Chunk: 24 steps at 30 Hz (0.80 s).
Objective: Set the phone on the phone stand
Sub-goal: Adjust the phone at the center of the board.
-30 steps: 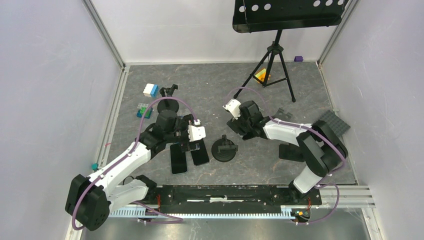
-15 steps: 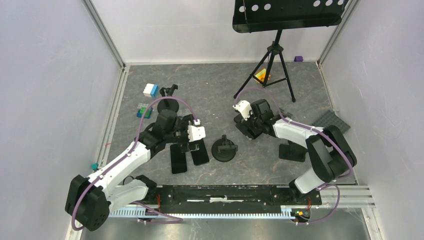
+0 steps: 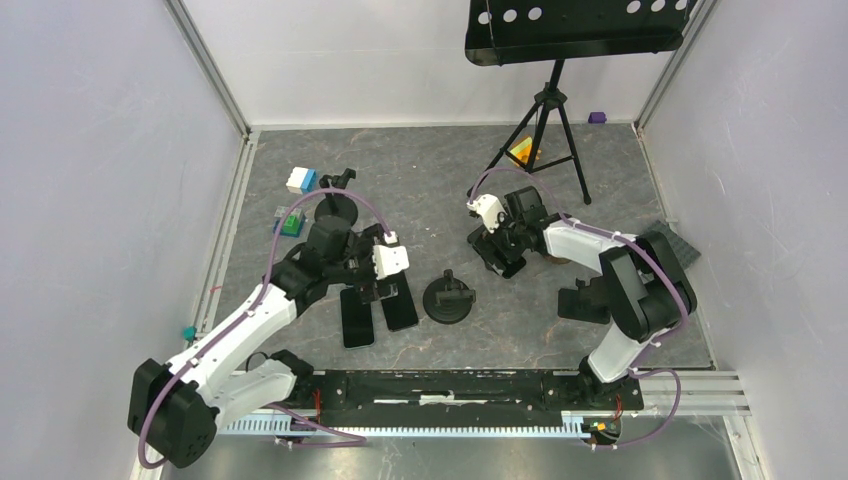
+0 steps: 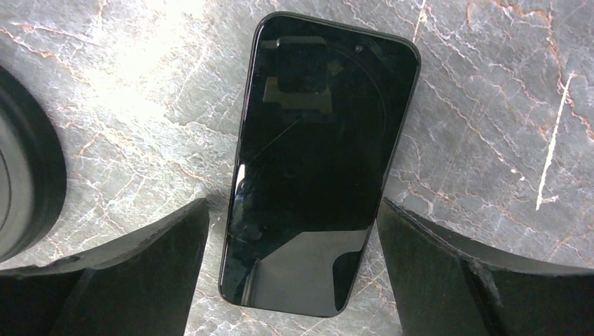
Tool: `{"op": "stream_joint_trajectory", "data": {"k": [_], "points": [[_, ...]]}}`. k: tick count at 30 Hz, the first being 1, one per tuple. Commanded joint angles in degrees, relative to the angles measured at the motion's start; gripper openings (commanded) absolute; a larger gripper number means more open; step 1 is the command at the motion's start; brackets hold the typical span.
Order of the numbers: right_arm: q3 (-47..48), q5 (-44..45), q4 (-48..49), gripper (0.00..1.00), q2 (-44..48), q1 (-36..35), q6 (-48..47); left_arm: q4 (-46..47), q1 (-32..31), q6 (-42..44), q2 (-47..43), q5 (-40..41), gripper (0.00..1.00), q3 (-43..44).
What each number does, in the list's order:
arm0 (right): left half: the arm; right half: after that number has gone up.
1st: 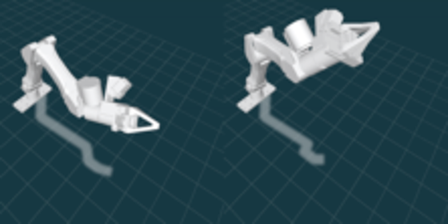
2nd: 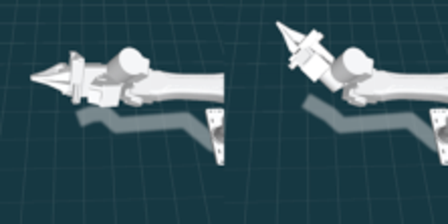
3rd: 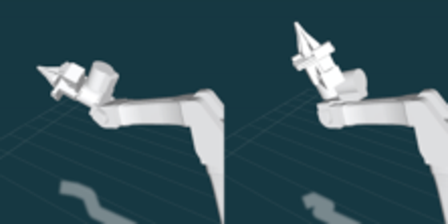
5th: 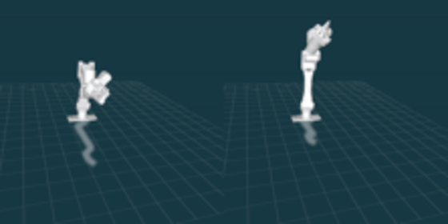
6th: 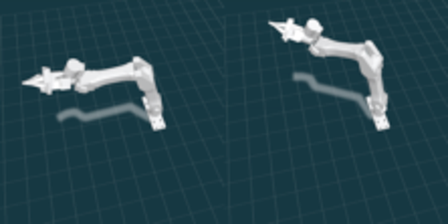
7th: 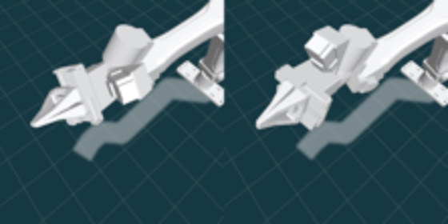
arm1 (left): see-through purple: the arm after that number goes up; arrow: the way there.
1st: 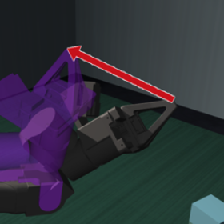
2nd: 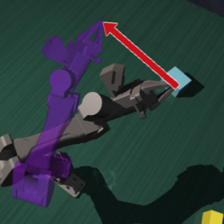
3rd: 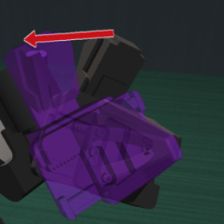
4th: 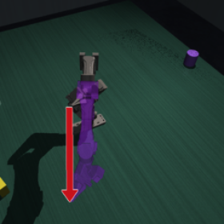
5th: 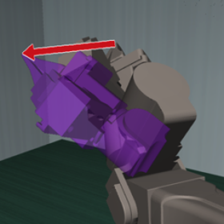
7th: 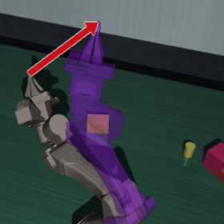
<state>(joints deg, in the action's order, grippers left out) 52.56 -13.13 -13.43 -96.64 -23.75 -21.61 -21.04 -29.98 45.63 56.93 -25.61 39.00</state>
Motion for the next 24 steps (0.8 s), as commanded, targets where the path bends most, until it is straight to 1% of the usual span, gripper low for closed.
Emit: {"op": "stream_joint_trajectory", "data": {"k": [1,5,7,11,15,18,21,24], "points": [[0.7,-1.7,-1.9,0.92,-2.1,0.2,-1.4,0.9,0.2,-5.0,-0.6,0.4,1.0,3.7],[0.2,0.0,-1.9,0.87,-2.7,0.3,-1.5,1.9,0.2,-8.2,0.3,2.3,1.0,5.1],[0.0,1.4,-1.9,0.83,-2.9,0.3,-1.6,2.7,0.2,-9.8,0.6,3.5,1.0,5.7],[1.0,2.7,-1.9,0.72,-3.3,0.5,-1.7,5.7,0.2,-14.1,2.0,5.8,1.0,6.8],[3.3,2.1,-2.1,0.55,-2.7,1.0,-1.6,8.2,0.2,-18.8,4.6,9.7,1.0,8.8],[5.3,1.4,-2.7,0.46,-2.3,1.3,-1.6,9.6,0.2,-20.6,6.6,11.7,1.0,10.0],[7.2,0.5,-3.2,0.41,-2.3,1.4,-1.3,11.8,0.2,-22.6,8.4,12.0,1.0,10.4],[8.2,-0.4,-3.3,0.39,-1.9,1.5,-0.8,14.4,0.2,-26.1,10.2,12.4,1.0,10.7]]}}
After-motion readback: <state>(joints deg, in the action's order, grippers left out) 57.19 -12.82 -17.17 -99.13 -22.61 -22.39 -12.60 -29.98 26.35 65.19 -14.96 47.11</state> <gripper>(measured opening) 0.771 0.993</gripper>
